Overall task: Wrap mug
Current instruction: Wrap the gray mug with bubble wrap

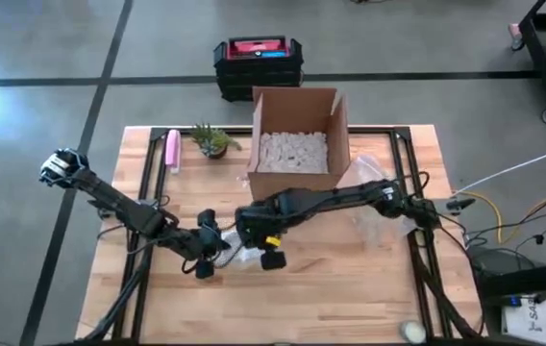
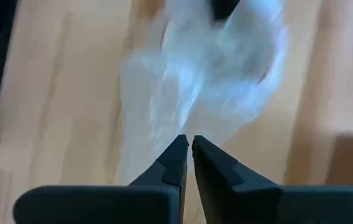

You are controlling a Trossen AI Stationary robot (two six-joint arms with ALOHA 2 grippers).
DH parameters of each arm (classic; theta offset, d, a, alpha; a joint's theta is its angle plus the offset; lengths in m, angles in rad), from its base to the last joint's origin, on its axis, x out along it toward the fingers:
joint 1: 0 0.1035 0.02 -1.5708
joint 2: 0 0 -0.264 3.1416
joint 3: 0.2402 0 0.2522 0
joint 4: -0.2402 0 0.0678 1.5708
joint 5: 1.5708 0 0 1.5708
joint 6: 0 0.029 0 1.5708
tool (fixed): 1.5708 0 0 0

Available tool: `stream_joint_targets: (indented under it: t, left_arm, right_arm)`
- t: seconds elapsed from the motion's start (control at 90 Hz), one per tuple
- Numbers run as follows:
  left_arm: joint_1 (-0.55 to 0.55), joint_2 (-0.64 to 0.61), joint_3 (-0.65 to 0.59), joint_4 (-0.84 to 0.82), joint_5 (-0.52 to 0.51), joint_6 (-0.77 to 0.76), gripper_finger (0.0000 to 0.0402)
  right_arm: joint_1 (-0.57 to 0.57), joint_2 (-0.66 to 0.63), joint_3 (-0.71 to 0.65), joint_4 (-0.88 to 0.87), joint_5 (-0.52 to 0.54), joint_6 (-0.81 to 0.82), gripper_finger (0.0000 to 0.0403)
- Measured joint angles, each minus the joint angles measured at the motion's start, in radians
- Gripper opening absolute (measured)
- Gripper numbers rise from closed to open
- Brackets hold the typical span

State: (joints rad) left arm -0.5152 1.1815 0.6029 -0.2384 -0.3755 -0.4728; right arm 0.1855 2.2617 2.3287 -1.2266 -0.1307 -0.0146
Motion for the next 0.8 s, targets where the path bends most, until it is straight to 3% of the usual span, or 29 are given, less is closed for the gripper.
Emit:
stream_joint_targets:
  t: [0.189,0.433,0.522,0.8]
  left_arm:
    - [0.0,0.0,0.0,0.008,-0.001,0.0,0.0001]
    - [0.0,0.0,-0.001,0.02,-0.005,0.003,0.0001]
    - [-0.001,0.0,-0.002,0.021,-0.006,0.0,0.0002]
    - [0.0,0.008,-0.003,0.034,-0.001,0.003,0.0001]
  right_arm:
    - [0.037,0.017,-0.137,0.011,0.028,0.018,0.0014]
    - [0.052,0.01,-0.261,0.271,0.061,0.049,0.0014]
    - [0.05,0.011,-0.267,0.358,0.132,0.041,0.0013]
    - [0.039,0.003,-0.207,0.495,0.123,-0.039,0.0013]
